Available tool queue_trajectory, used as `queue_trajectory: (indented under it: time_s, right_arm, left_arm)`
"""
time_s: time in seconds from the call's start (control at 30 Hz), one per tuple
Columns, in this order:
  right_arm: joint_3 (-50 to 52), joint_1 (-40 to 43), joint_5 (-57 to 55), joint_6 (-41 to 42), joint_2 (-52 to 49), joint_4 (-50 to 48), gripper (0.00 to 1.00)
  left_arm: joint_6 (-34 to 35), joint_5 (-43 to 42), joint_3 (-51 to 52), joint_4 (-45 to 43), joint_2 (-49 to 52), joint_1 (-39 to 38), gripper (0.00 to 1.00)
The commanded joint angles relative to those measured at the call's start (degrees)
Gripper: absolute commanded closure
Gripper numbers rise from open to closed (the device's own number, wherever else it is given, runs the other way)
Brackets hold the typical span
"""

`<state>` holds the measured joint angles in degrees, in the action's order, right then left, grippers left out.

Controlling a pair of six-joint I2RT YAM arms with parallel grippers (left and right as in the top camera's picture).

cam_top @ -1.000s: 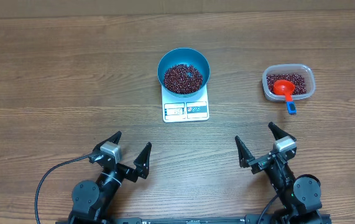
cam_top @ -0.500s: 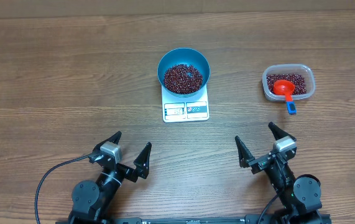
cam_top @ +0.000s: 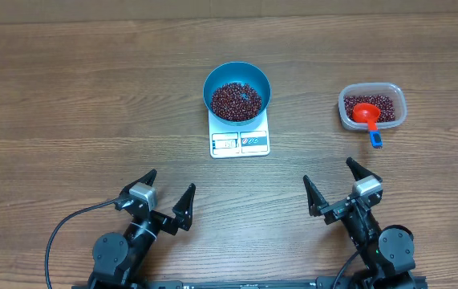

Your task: Scoop item into bowl and weigh 150g on scale

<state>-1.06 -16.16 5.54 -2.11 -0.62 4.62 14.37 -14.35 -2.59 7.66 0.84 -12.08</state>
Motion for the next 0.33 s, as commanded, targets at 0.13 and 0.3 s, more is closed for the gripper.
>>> queue_trajectory:
  time_s: [0.13,0.3]
  right_arm:
    - [0.6,-0.2,-0.6,0.2,0.5,-0.2,0.0]
    - [0.6,-0.2,-0.6,0.2,0.5,-0.2,0.0]
  left_arm:
    - [-1.6,0.4,0.5,-0.4,-0.6,-0.3,0.01]
    - [-1.6,0.4,0.5,-0.4,-0.6,-0.3,0.0]
